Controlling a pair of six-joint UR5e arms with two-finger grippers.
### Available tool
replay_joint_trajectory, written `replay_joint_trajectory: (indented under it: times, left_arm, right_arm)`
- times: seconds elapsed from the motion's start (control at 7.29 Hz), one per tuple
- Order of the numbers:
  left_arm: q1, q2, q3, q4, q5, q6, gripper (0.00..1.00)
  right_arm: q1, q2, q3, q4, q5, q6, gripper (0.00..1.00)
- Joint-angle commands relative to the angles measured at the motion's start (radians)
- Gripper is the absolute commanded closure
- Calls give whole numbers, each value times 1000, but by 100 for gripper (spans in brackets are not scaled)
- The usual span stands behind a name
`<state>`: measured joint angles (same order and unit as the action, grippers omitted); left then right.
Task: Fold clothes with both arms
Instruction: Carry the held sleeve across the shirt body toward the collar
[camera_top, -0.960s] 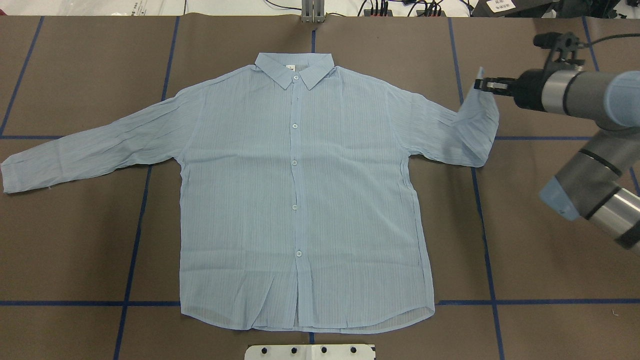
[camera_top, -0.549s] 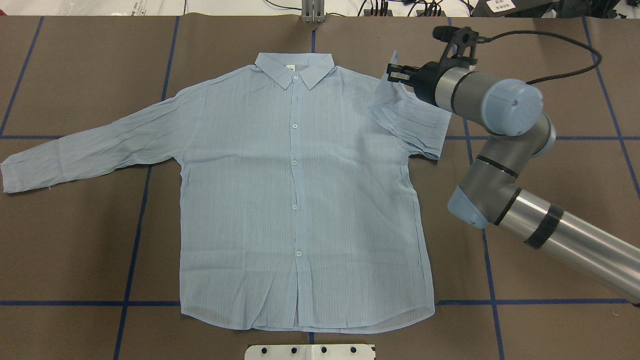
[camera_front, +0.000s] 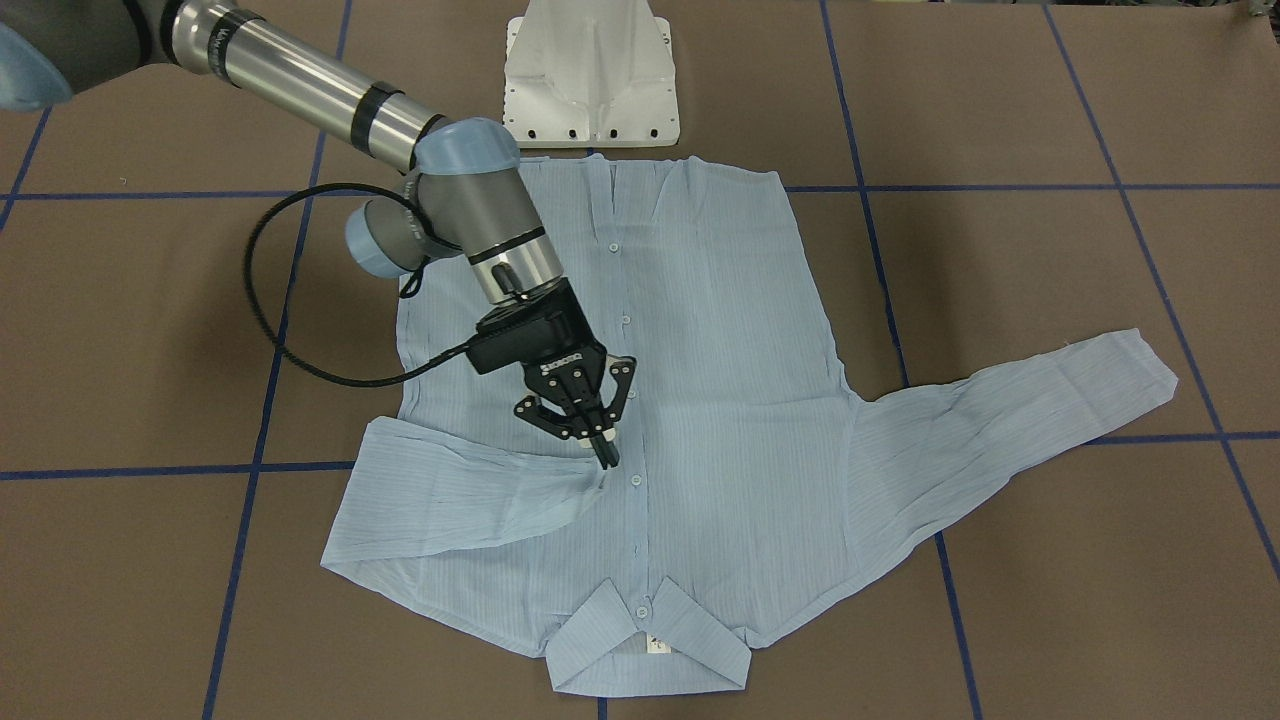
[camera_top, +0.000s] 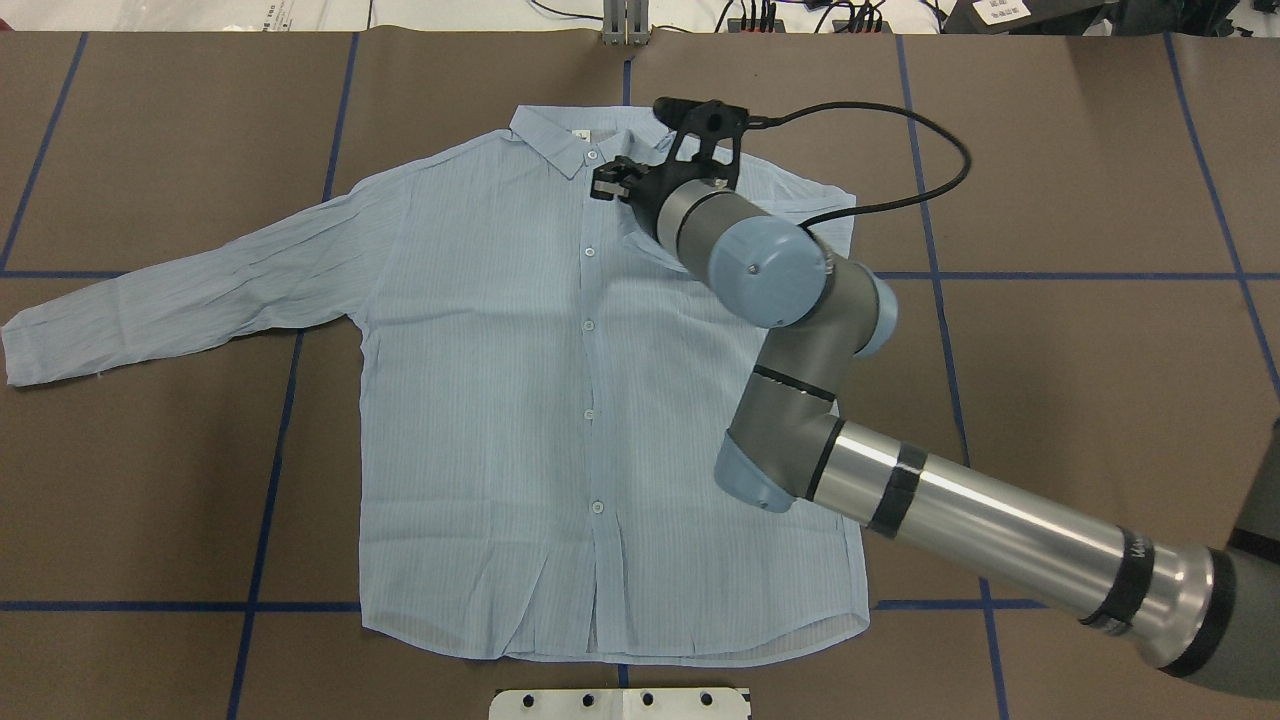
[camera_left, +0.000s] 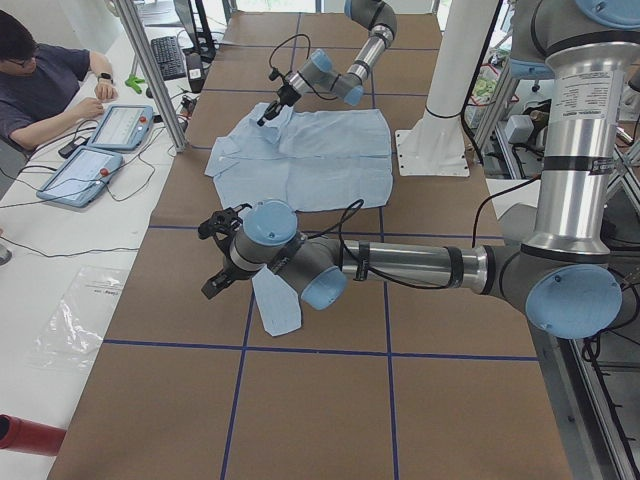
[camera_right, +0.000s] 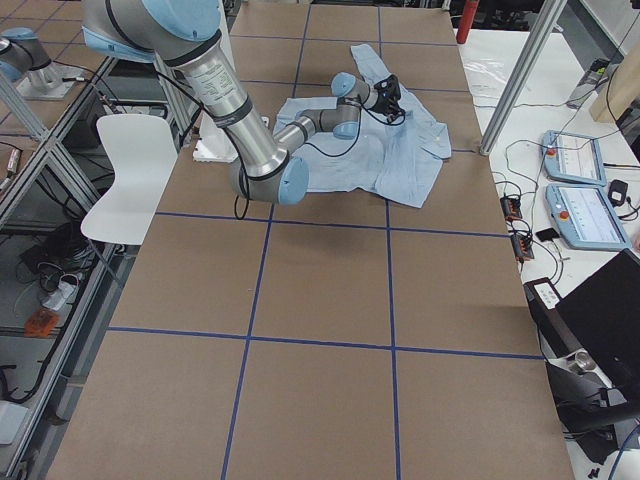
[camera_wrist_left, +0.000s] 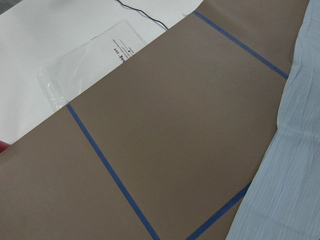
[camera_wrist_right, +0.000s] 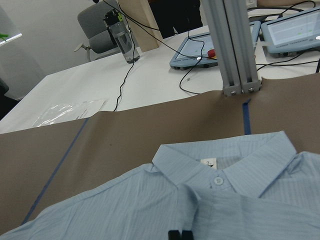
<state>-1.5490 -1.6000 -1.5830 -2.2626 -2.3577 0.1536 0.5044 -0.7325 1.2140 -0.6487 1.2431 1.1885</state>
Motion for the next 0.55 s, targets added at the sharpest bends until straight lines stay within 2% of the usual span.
replay_joint_trajectory:
  times: [0.0, 0.27, 0.41]
  left_arm:
    - [0, 0, 0, 0, 0, 0, 0]
    - [0, 2, 0, 0, 0, 0, 0]
    - [0, 2, 0, 0, 0, 0, 0]
  right_arm:
    - [-73, 71, -68, -5, -28, -7, 100]
    - [-98, 155, -158, -6, -33, -12, 100]
    - [-110, 168, -160, -6, -33, -15, 100]
